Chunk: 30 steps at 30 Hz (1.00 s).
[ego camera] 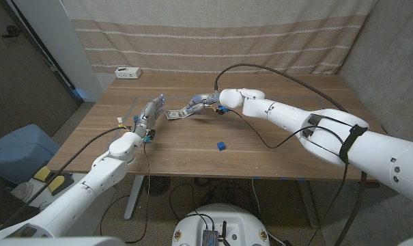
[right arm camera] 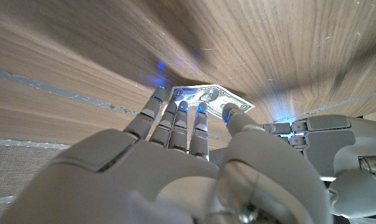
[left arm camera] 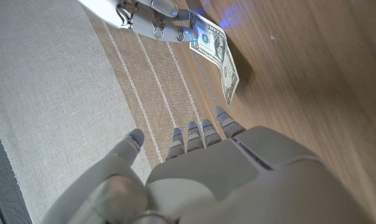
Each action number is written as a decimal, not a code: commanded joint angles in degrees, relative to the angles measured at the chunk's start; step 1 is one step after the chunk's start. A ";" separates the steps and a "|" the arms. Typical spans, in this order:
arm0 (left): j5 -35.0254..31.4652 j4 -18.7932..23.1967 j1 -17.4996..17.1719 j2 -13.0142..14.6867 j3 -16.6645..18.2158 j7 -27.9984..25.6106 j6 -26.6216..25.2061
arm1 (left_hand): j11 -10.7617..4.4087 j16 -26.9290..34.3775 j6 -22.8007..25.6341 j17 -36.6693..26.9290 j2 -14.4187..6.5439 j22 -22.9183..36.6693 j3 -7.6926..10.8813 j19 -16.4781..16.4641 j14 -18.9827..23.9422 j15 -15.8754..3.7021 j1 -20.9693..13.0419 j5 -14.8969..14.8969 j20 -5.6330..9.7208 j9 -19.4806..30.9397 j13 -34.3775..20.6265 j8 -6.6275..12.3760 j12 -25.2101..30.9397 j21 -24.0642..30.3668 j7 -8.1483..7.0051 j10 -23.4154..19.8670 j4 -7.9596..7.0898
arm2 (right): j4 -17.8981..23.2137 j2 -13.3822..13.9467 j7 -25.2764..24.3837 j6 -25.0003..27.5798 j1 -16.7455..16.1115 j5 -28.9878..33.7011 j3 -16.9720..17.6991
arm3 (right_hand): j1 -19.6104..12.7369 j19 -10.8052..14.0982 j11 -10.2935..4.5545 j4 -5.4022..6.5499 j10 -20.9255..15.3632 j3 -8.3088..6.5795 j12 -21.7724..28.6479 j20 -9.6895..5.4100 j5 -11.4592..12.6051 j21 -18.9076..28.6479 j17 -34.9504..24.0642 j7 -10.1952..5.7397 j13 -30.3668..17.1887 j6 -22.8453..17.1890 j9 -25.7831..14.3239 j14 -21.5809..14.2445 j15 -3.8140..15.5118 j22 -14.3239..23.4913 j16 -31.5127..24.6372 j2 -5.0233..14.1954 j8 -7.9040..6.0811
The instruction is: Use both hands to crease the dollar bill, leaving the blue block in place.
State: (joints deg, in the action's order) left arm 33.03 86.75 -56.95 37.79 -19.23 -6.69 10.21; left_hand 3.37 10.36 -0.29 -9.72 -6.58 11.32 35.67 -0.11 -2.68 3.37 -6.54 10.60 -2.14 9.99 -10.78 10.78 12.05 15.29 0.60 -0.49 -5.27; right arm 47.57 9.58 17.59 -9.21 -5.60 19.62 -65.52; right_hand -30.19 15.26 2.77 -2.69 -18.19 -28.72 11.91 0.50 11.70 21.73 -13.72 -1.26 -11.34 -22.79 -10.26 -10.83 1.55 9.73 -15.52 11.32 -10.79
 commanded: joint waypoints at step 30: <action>4.85 5.80 -4.08 -1.20 3.44 -6.17 -6.74 | -0.43 -0.04 0.54 -0.02 -0.51 -0.04 0.62 0.54 0.57 0.07 -1.26 -0.50 0.49 0.08 -0.11 -0.11 -0.17 -0.36 1.73 -0.05 2.51 | -11.11 -4.87 0.88 -2.28 3.39 -0.89 -3.13 | -0.95 0.57 0.81 0.34 0.05 -0.48 -0.17 -0.42 0.19 -0.82 -0.12 0.08 -0.08 -0.01 -0.35 -0.35 0.02 0.22 0.00 -0.11 0.04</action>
State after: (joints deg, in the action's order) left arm 33.32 93.40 -61.37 38.38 -16.35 -15.38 4.33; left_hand 3.06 10.36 0.13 -9.59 -6.80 11.18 36.14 0.81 -2.46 3.15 -7.09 10.33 -1.41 9.86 -10.78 10.56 12.06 14.81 1.64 -0.79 -3.05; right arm 37.49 5.06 18.29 -11.27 -2.61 18.88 -68.11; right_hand -30.70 15.34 3.40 -2.45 -18.02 -28.95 11.91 -0.03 11.70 20.96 -13.71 -1.35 -11.33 -22.71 -10.55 -10.83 1.55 9.74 -15.52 11.24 -10.79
